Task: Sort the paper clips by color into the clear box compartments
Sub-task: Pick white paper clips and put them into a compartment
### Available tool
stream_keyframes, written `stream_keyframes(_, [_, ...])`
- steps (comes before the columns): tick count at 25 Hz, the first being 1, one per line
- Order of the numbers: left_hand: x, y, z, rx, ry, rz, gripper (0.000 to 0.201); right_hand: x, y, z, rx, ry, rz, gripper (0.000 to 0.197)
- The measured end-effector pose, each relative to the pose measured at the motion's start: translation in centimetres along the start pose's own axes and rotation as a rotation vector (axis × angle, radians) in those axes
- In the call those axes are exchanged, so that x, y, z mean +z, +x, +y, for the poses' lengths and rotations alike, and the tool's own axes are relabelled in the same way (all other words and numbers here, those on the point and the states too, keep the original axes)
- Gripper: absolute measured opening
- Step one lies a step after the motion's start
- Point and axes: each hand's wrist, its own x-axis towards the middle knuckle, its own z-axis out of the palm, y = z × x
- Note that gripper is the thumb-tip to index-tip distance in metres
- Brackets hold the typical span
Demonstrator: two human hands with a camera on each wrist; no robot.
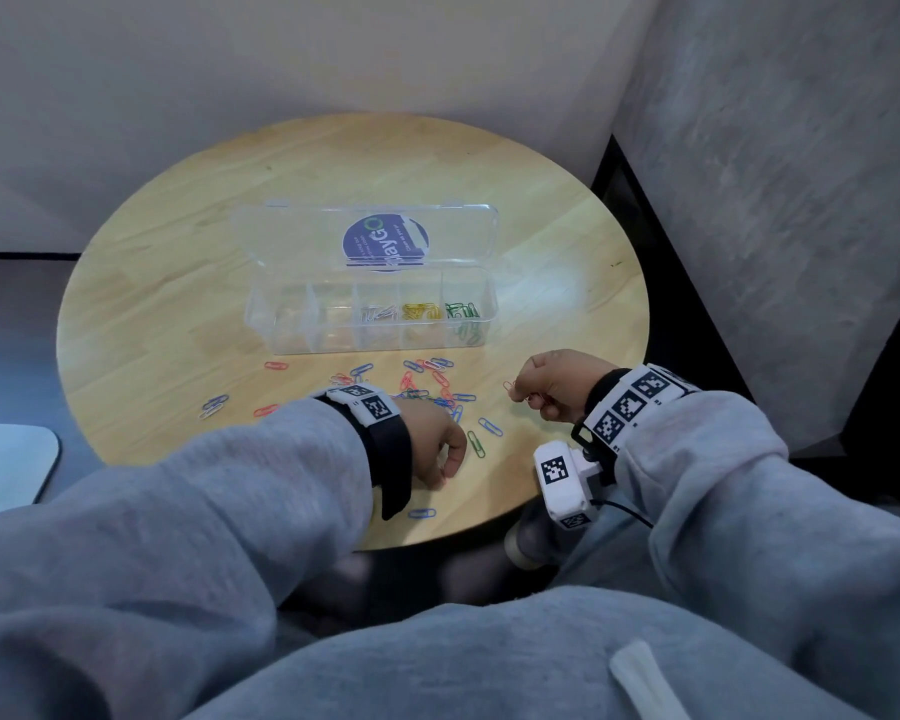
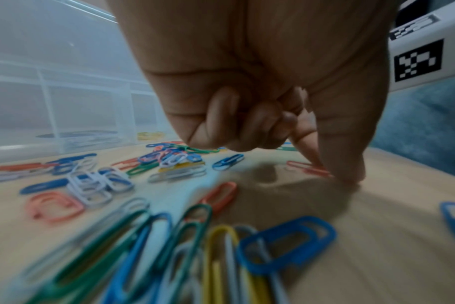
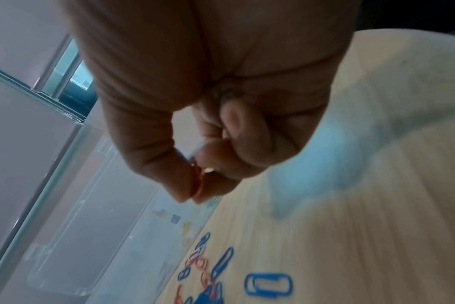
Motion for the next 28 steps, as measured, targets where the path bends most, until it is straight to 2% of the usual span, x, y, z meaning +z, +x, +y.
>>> stream_keyframes(5, [0.1,0.1,-0.3,-0.009,-0.005,-0.045,0.009,1.0,-0.3,-0.3,0.012,0.140,-0.019,0.019])
stream_keyframes(8, [-0.3,-0.7,-1.0,-0.070,-0.108,0.073,0.004,1.2,-0.4,-0.6,0.055,0.179,-0.047,0.025])
stream_keyframes(9, [-0.7,-1.1,-1.6,-0.101,-0.209,0.109,0.007,1.2,-0.5,-0.6,0.061,0.213,-0.045,0.027])
stream_keyframes(13, [-2.7,-2.4,-3.8,-0.184,-0.862,0.179,0.029,1.5,-0.3,-0.6,0.106,0.313,-0.004,0.029])
stream_keyframes(15, [-3.2,-3.2,-4.3,-0.216,-1.028,0.233,0.032,1.9,-0.1,-0.8,0.132,0.346,-0.003,0.028])
stream_keyframes(17, [-3.2,-3.6,-4.6,-0.236,-1.070,0.276,0.031,2.4,-0.1,-1.1,0.137,0.340,-0.007,0.025])
stream_keyframes(19, [-3.1,-3.5,-5.0,-0.258,-1.038,0.296,0.028,2.7,0.1,-1.3,0.134,0.268,0.016,0.018])
stream_keyframes(21, [-2.8,-3.3,-5.1,-0.256,-0.895,0.283,0.025,2.9,0.5,-1.5,0.100,0.110,0.043,0.017])
stream_keyframes(25, [-2.3,-3.2,-4.4,-0.176,-0.304,0.181,0.009,3.3,0.1,-2.4,-0.075,-0.332,0.126,0.020])
stream_keyframes(28, [-1.6,-3.1,-3.7,-0.186,-0.062,0.074,0.009,4.2,0.0,-3.3,-0.160,-0.557,0.181,0.013])
